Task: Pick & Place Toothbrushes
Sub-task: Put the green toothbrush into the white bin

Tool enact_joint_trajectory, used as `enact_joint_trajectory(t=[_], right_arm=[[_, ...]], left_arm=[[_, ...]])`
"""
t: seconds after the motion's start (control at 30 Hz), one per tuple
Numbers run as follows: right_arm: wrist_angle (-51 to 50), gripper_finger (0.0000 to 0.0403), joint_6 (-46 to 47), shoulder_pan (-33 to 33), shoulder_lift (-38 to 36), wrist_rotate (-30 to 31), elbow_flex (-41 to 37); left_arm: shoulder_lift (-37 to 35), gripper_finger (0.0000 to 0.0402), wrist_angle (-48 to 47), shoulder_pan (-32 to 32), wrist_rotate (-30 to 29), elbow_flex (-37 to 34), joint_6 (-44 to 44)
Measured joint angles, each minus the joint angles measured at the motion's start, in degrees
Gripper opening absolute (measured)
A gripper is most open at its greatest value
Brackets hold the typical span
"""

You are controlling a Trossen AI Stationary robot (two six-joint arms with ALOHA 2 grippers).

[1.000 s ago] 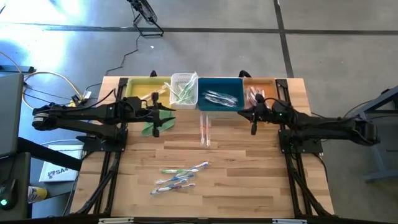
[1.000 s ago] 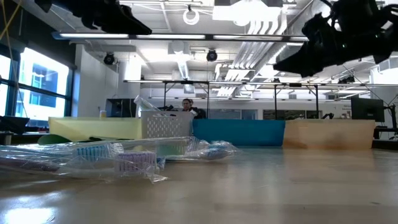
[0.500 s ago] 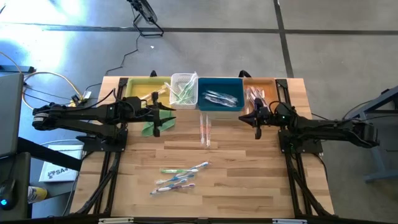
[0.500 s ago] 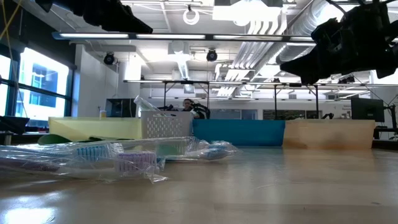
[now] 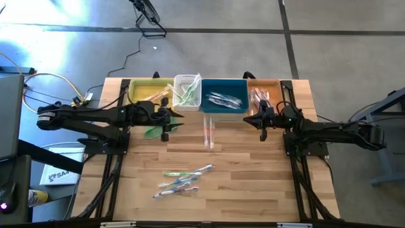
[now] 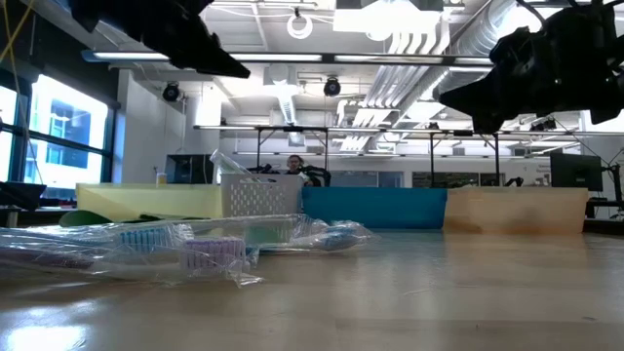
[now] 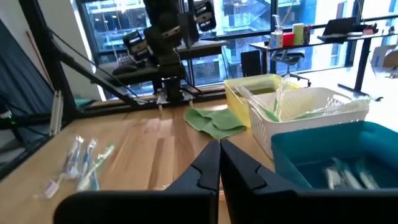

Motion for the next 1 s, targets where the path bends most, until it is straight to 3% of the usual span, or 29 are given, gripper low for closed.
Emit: enact_joint_trajectory(t=[0.17, 0.47, 0.73, 1.0], right_arm=[[-0.73, 0.0004, 1.27, 0.02, 0.00, -0.05, 0.00], [-0.70, 0.0004, 1.25, 0.02, 0.00, -0.02, 0.00], [-0.70, 0.0004, 4.27, 0.02, 0.00, -0.03, 0.02], [-0.31, 0.0004, 4.27, 0.02, 0.00, -0.22, 0.04]], left_arm=[[4.10, 0.0136, 2.89, -0.02, 3.81, 0.00, -0.02], [7.51, 0.0136, 4.58, -4.70, 3.54, 0.02, -1.89], [9.46, 0.0136, 9.96, -15.00, -9.12, 0.07, -2.12], [13.77, 0.0136, 16.14, -20.13, -12.33, 0.07, -3.95]])
